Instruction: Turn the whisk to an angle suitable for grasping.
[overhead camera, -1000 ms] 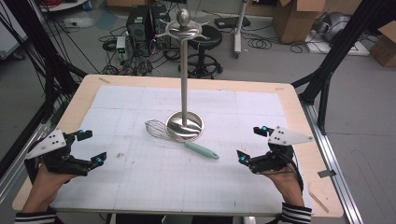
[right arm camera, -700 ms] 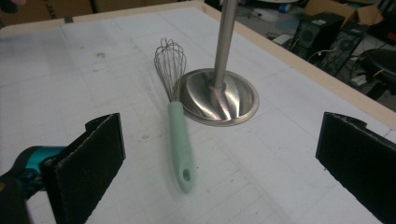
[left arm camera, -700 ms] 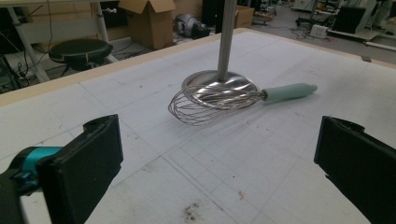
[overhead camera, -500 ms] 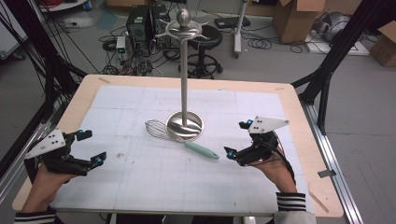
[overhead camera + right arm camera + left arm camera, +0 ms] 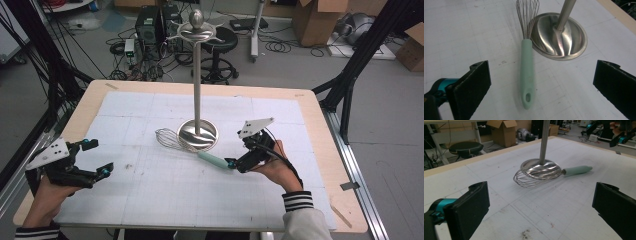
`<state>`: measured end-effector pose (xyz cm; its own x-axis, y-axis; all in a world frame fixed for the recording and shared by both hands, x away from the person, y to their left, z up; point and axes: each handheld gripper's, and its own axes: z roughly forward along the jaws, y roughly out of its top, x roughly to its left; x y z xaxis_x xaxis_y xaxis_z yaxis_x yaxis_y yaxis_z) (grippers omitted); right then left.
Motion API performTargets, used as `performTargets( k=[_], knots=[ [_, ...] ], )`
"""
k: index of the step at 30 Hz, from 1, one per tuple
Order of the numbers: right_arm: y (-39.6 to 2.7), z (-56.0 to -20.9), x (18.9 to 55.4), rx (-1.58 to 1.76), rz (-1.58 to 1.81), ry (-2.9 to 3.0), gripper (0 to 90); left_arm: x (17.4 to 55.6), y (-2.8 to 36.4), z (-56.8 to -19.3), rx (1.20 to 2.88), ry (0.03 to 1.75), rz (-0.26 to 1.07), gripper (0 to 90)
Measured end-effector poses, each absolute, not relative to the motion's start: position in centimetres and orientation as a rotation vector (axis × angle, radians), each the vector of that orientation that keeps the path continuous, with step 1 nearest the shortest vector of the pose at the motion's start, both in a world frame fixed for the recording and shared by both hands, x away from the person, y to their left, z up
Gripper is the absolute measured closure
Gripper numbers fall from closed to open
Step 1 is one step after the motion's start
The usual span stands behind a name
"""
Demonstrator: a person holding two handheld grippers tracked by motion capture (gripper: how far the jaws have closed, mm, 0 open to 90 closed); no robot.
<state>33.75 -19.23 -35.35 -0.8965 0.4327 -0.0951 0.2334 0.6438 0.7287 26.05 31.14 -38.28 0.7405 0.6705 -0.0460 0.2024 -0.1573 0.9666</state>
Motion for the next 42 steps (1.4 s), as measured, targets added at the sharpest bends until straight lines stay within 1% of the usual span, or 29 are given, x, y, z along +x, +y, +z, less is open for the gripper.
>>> performTargets(
  k=[6, 25, 29, 30, 32, 33, 34, 36, 38, 39, 40, 41, 42],
  knots=[
    [-18.2, -36.1, 34.6, 0.542, 1.051, 2.642, 0.1, 26.1, 31.1, -38.3, 1.721, 0.694, 0.476, 1.7],
    [-15.3, -38.7, 35.2, 0.517, 0.864, 2.783, 0.2, 26.0, 31.1, -38.2, 1.718, 0.693, 0.473, 1.7],
    [-14.8, -39.2, 35.4, 0.51, 0.837, 2.813, 1.5, 26.0, 31.1, -38.2, 1.721, 0.694, 0.477, 1.7],
    [-14.6, -39.4, 35.5, 0.514, 0.828, 2.828, 4.8, 26.0, 31.1, -38.2, 1.72, 0.693, 0.48, 1.7],
    [-14.5, -39.5, 35.6, 0.519, 0.827, 2.828, 5.4, 26.0, 31.1, -38.2, 1.72, 0.692, 0.48, 1.7],
    [-14.4, -39.6, 35.7, 0.517, 0.819, 2.847, 9.5, 26.0, 31.2, -38.2, 1.721, 0.691, 0.48, 1.7],
    [-14.4, -39.6, 35.7, 0.517, 0.819, 2.847, 9.5, 26.0, 31.2, -38.2, 1.721, 0.691, 0.479, 1.7],
    [-14.2, -39.9, 35.8, 0.535, 0.798, 2.837, 14.6, 26.0, 31.2, -38.2, 1.721, 0.692, 0.479, 1.7],
    [-14.2, -39.9, 35.8, 0.538, 0.798, 2.842, 15.1, 26.0, 31.2, -38.2, 1.721, 0.691, 0.48, 1.7],
    [-14.1, -40.1, 35.9, 0.553, 0.802, 2.857, 18.5, 26.0, 31.1, -38.2, 1.72, 0.691, 0.478, 1.7],
    [-14.1, -40.1, 35.9, 0.553, 0.802, 2.857, 18.5, 26.0, 31.1, -38.2, 1.72, 0.691, 0.478, 1.7],
    [-14.0, -40.2, 36.0, 0.559, 0.776, 2.864, 23.2, 26.0, 31.1, -38.2, 1.721, 0.688, 0.479, 1.8],
    [-14.0, -40.3, 36.0, 0.557, 0.773, 2.872, 25.2, 26.0, 31.1, -38.2, 1.719, 0.689, 0.478, 1.7]
  ],
)
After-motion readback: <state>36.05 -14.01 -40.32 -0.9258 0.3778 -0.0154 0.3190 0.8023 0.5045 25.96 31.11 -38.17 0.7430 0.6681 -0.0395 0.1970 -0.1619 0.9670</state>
